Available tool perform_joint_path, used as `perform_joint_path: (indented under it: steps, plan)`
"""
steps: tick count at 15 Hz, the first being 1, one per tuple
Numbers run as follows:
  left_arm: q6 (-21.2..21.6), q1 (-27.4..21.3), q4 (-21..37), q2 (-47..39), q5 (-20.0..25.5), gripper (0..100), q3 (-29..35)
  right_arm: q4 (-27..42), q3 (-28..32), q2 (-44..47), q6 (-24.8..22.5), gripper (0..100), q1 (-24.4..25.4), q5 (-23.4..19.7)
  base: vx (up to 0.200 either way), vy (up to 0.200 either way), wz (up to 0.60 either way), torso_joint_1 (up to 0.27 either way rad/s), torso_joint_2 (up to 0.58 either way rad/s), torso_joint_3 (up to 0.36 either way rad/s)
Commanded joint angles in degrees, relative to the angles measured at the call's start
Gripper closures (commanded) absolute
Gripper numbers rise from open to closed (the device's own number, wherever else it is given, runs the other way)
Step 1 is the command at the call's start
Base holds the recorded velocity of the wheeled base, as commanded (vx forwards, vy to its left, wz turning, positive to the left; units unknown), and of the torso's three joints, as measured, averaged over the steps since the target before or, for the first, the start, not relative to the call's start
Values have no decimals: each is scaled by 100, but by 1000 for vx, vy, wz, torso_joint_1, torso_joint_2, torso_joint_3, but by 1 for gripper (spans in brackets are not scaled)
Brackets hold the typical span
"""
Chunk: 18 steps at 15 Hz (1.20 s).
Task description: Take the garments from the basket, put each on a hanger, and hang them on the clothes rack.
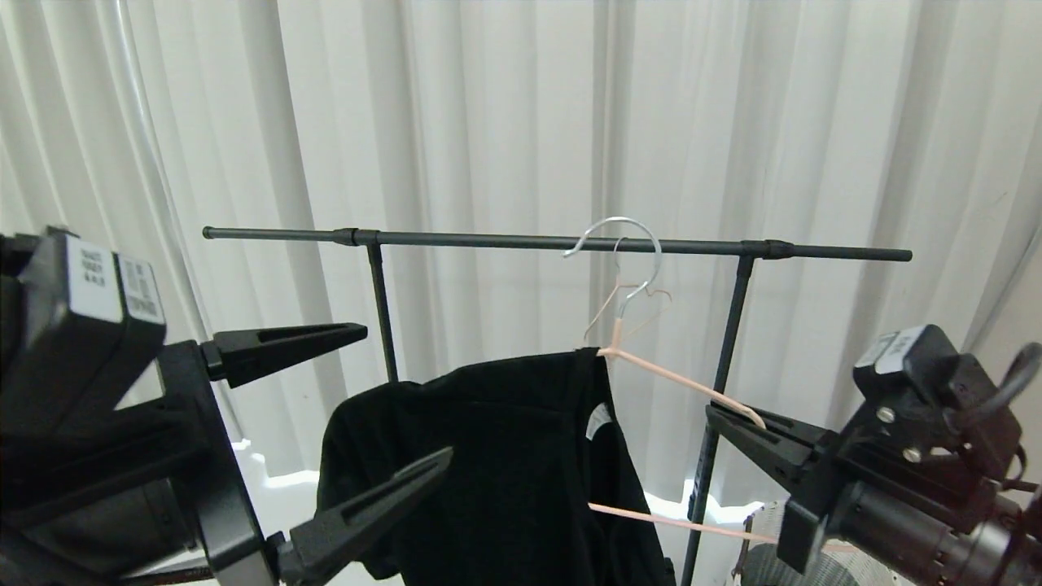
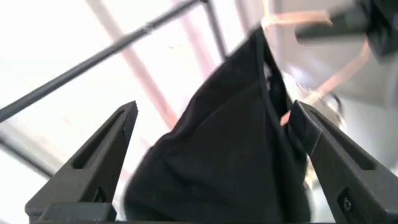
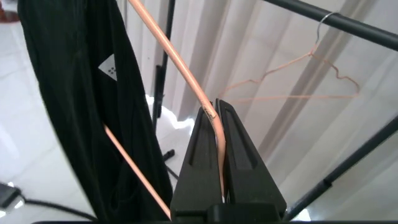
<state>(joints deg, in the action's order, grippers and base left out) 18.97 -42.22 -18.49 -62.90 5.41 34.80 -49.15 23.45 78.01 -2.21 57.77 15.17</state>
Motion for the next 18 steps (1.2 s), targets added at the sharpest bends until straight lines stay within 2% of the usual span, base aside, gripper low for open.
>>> perform_joint_path:
  steps: [1,5,8,12,15,18]
  plan:
    - [54,-15,-5,-108,153,0,-211,2,-456,-603,-52,100,147,-58,0,0,0,0,0,0]
    - [19,-234,-5,-381,540,0,-308,2,-843,-857,-140,100,542,-49,0,0,0,0,0,0]
    - [19,-850,-5,-407,1120,0,-562,2,-1185,-1139,-307,100,797,-49,0,0,0,0,0,0]
    - [46,-946,-5,-679,1146,0,-589,2,-1344,-1270,-562,100,1175,-31,0,0,0,0,0,0]
    - [81,-1245,-5,-715,1094,0,-747,2,-1344,-1244,-553,100,1184,-31,0,0,0,0,0,0]
    - [98,-1245,-5,-820,1058,0,-756,2,-1344,-1253,-597,100,1184,-31,0,0,0,0,0,0]
